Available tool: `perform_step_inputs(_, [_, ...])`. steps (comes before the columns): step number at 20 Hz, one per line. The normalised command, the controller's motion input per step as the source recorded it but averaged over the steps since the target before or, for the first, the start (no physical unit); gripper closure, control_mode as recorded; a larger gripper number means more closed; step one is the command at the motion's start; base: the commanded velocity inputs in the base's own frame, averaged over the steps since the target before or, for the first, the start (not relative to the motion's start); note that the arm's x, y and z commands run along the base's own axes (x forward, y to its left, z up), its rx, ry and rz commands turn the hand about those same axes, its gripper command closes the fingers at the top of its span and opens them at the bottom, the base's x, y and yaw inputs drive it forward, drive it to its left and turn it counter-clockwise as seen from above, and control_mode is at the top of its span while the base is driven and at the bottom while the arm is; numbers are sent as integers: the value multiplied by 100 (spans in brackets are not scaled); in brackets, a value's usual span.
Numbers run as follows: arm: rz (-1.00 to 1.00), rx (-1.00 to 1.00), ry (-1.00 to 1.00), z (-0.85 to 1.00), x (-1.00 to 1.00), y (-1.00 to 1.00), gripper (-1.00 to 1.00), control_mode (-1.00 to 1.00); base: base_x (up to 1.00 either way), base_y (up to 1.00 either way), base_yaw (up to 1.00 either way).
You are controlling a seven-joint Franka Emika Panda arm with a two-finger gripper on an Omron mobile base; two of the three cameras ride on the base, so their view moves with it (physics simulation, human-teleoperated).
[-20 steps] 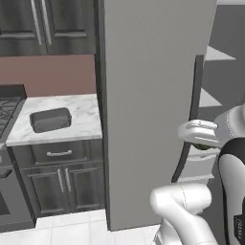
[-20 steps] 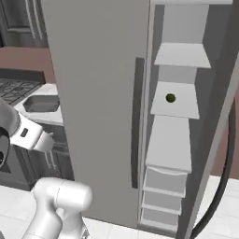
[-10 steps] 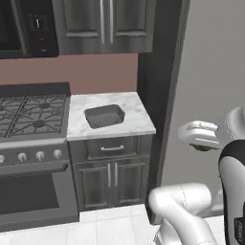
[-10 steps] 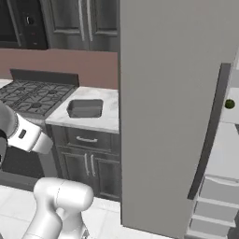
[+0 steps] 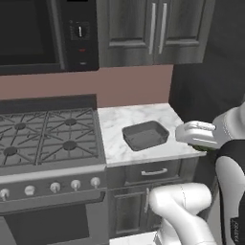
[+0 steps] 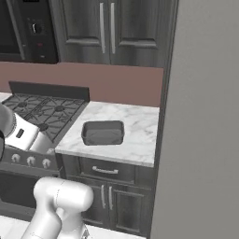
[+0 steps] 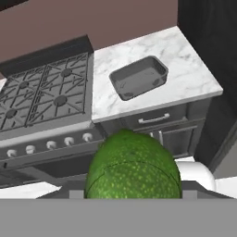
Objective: Take the avocado and lime out of the freezer and place them in the tupperware container on the counter. Then put the tupperware containing the vegetables back in the freezer.
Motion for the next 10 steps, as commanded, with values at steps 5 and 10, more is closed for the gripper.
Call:
perform_step_inputs(5, [-3,0,2,-4,14,0,100,-100,52,2,-11])
perform_step_inputs(10, [-11,0,11,-31,96,-15,100,-100,0,0,0])
